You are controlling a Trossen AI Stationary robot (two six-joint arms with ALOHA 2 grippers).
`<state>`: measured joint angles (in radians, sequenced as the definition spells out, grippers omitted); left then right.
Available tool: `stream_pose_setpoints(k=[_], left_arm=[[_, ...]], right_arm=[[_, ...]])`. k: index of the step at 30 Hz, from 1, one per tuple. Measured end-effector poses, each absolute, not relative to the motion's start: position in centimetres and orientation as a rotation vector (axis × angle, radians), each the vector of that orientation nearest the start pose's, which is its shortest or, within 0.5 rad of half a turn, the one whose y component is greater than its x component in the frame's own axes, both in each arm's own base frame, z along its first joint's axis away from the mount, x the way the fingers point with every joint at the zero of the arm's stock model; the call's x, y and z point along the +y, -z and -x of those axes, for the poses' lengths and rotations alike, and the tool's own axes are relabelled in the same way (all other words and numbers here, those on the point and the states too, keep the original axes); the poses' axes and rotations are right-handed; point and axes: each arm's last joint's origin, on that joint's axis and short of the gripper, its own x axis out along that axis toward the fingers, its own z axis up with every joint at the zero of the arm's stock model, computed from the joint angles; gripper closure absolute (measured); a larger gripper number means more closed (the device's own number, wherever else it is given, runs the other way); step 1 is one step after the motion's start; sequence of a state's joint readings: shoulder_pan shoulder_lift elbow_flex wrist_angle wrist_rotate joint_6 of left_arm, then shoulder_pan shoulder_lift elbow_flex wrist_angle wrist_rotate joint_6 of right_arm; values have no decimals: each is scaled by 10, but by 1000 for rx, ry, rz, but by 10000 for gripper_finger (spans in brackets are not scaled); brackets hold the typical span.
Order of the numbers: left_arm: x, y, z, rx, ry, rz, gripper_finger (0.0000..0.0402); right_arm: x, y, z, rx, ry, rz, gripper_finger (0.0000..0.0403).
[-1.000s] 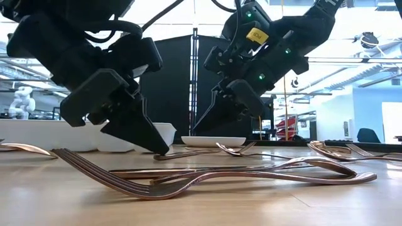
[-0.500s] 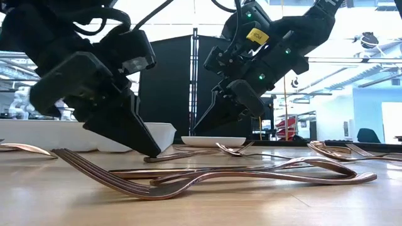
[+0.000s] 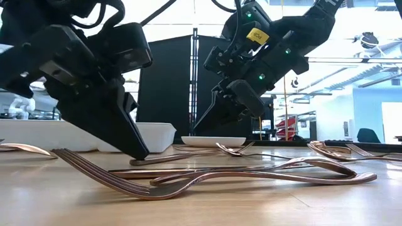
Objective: Sort silverware
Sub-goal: Put the knife on the utensil tray
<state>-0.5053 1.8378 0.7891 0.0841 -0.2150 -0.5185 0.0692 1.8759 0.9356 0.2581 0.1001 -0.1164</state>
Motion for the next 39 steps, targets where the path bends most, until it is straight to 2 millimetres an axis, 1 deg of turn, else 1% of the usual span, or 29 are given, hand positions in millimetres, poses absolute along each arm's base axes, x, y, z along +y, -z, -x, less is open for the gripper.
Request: stream_pose_setpoints(k=[13,20,25,27,32,35,39], left_arm=[[-152,-97,-281,989,61,300,402],[-154,-96,-279,1004,57,325,402],[-155,-96,-278,1000,53,319,402],[-156,-96,-278,995,57,317,402],[-156,-108,-277,959,94,279,402],[-156,-120,-272,946,119,243,401],[-152,-134,-270,888,88,192,401]], right_arm=[[22,-132,-366,681,-23,208,403],[27,-135,-368,645,-45,243,403],[32,-139,-371,575,-168,206,403],[34,-140,-372,559,-191,200,403],[34,-142,-373,538,-197,198,403],[36,-142,-373,534,-248,174,403],[38,-143,-373,523,-294,161,403]])
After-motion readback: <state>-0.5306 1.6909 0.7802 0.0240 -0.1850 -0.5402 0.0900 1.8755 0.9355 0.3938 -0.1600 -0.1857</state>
